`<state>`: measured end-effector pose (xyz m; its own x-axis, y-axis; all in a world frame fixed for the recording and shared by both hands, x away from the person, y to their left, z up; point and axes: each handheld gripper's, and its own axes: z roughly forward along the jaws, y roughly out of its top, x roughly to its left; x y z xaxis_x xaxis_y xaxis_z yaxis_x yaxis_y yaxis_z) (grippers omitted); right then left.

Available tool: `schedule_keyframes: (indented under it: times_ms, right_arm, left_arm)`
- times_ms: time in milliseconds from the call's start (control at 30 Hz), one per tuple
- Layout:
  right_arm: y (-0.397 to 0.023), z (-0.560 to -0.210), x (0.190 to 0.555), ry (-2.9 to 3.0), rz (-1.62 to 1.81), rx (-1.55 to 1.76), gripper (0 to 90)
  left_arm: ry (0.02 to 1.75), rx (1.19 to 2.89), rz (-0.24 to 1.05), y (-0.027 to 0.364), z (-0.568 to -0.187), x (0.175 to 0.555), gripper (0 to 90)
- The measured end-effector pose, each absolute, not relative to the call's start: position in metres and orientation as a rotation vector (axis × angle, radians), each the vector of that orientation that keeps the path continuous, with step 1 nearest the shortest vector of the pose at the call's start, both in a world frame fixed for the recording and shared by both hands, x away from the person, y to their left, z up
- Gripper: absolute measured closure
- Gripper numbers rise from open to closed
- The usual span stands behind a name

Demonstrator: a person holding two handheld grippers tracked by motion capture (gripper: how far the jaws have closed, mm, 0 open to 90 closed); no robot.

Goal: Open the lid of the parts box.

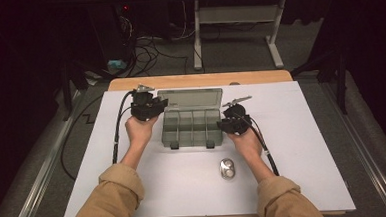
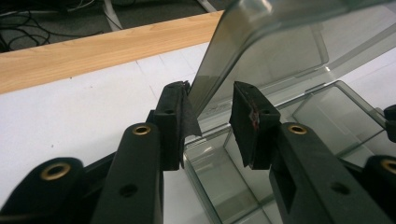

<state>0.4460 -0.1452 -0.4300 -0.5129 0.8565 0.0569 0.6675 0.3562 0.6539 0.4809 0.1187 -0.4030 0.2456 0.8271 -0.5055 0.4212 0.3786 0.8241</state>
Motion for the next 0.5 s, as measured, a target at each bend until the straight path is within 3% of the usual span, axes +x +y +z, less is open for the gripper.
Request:
schedule_keyframes:
  times_ms: [500]
  right_arm:
    - [-0.146,-0.430,0.446,2.334,0.913,1.351,73.5]
  left_arm:
    - [1.442,1.238,0.419,0.115,-0.423,0.499,70.8]
